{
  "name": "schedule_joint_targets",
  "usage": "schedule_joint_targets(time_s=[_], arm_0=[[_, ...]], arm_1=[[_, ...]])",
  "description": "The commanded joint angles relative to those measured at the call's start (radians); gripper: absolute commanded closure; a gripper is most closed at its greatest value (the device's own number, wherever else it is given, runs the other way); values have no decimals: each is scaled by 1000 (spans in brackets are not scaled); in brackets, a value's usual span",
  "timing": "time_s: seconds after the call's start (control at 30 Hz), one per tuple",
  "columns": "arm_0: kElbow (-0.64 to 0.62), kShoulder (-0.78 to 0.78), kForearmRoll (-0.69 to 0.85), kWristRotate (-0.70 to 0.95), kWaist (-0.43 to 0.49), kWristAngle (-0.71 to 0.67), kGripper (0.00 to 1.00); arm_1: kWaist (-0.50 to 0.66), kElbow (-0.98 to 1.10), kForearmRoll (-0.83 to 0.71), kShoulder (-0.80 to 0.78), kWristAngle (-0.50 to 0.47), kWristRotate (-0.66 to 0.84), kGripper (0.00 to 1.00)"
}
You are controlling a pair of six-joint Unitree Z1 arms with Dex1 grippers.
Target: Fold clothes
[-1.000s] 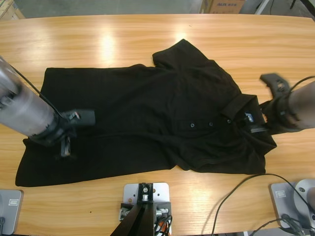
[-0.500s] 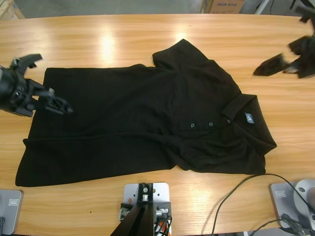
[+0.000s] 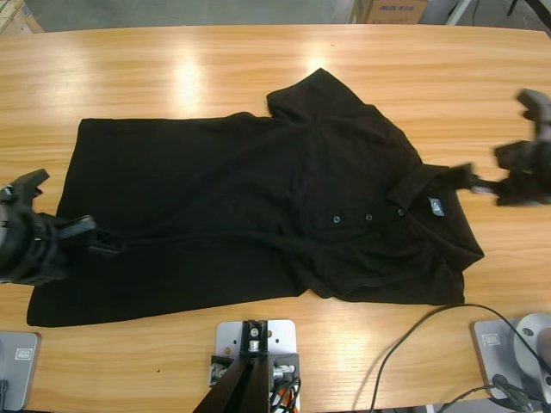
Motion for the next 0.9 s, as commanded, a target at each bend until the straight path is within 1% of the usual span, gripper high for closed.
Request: schedule_joint_targets(time_s=[0.03, 0.23, 0.37, 0.57, 0.8, 0.9], arm_0=[[7, 205, -49, -171, -142, 112, 0], [25, 270, -90, -214, -155, 130, 0], [34, 315, -114, -231, -183, 129, 0], [58, 311, -141, -211, -215, 130, 0], [103, 305, -150, -211, -228, 130, 0], [126, 304, -150, -204, -234, 130, 0]], arm_1=[[58, 50, -193, 249, -18, -66, 4], [58, 65, -247, 302, -24, -89, 4], [59, 62, -267, 366, -35, -89, 4], [60, 65, -268, 409, -51, -89, 4], [62, 104, -262, 403, -64, -86, 4], [105, 137, -265, 394, -67, -57, 4]])
